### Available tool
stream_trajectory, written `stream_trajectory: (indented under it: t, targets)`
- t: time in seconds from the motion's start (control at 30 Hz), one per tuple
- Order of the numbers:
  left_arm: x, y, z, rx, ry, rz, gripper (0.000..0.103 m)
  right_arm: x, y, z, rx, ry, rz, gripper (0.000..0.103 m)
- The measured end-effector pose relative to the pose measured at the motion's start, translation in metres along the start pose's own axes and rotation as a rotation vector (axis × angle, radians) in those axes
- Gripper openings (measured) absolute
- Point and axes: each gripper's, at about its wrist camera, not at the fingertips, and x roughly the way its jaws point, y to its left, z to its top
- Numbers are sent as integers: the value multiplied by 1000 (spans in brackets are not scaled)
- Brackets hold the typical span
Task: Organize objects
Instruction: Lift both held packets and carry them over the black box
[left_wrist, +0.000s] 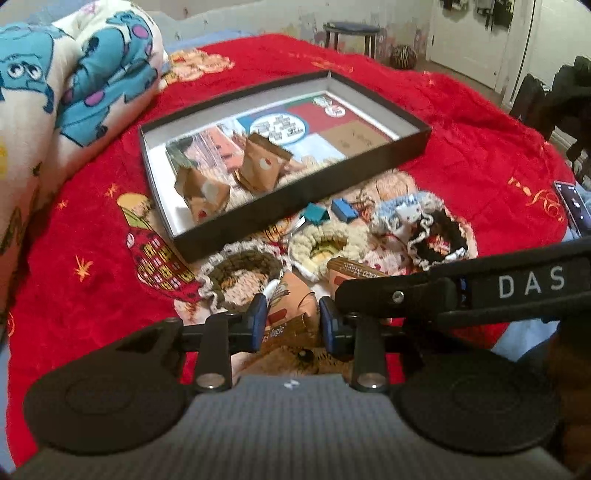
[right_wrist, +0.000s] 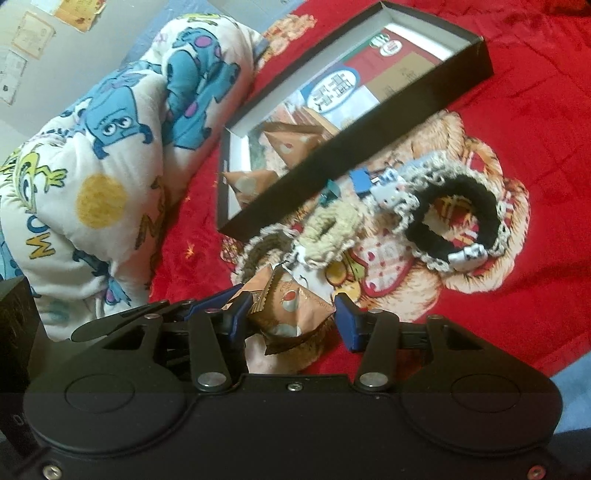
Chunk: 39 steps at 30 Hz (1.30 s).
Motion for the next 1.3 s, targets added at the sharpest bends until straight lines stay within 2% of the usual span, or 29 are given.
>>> stream_trajectory:
  t: [0.43,0.57,0.67,0.87,1.03,1.17,1.27,1.3]
  targets:
    - [-31,3,14,-42,-220,-8,34,-33,19,16,-71,-128,69,47]
    - [-37,2,28,-68,-297,-23,35,-44,16,32,-50,-157,109,47]
    - [-42,-1,40,-101,-343,-32,35,-56,14,49,-50,-212,134,47]
    - [-38,-12,61,-106,-361,-16,35,-76,-4,83,-13,-334,146,47]
    - [-34,-11,91,-150,-407,6,35,-80,-8,111,-39,-420,80,47]
    - [-31,-11,112,-196,-486,-9,35,-68,-8,134,-64,-427,41,47]
    - [-25,-5,114,-246,-601,-77,35,-53,-10,155,-69,-414,26,47]
    - [-20,-2,114,-265,-612,-105,35,-49,-12,160,-66,-412,27,47]
